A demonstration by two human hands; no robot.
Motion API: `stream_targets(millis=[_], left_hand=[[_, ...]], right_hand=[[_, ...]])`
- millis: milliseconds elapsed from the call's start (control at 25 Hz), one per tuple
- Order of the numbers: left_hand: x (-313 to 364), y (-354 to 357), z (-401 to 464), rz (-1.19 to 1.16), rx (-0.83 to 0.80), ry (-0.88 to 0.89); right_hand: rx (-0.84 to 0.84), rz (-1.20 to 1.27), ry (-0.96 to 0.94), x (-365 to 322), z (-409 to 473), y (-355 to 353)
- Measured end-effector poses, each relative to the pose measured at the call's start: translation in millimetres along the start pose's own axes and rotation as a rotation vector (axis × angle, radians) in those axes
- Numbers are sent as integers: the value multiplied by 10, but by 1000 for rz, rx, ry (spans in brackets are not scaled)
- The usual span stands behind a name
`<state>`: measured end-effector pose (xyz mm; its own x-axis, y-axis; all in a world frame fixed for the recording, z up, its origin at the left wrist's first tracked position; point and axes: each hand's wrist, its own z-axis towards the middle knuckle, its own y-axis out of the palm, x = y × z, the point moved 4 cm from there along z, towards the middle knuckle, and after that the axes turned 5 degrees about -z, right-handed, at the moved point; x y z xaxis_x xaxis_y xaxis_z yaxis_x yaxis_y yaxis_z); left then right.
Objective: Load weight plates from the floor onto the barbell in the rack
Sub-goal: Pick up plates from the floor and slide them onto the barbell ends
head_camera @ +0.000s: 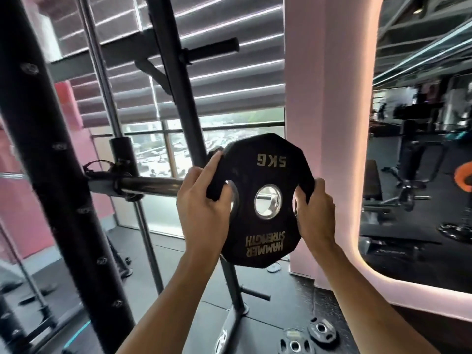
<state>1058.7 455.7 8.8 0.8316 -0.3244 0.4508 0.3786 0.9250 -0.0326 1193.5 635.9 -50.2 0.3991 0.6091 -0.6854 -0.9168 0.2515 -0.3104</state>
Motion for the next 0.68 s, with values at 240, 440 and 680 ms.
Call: stream_targets(millis=[240, 440, 680], left_hand=[[-114, -151, 24, 123, 116, -27], [-260, -206, 18, 171, 136, -36], [-384, -103, -33, 184, 193, -31]], right_hand=[[-186, 99, -94, -203, 175, 326], [-253, 196, -108, -290, 261, 577], [-307, 254, -126, -268, 418, 772]])
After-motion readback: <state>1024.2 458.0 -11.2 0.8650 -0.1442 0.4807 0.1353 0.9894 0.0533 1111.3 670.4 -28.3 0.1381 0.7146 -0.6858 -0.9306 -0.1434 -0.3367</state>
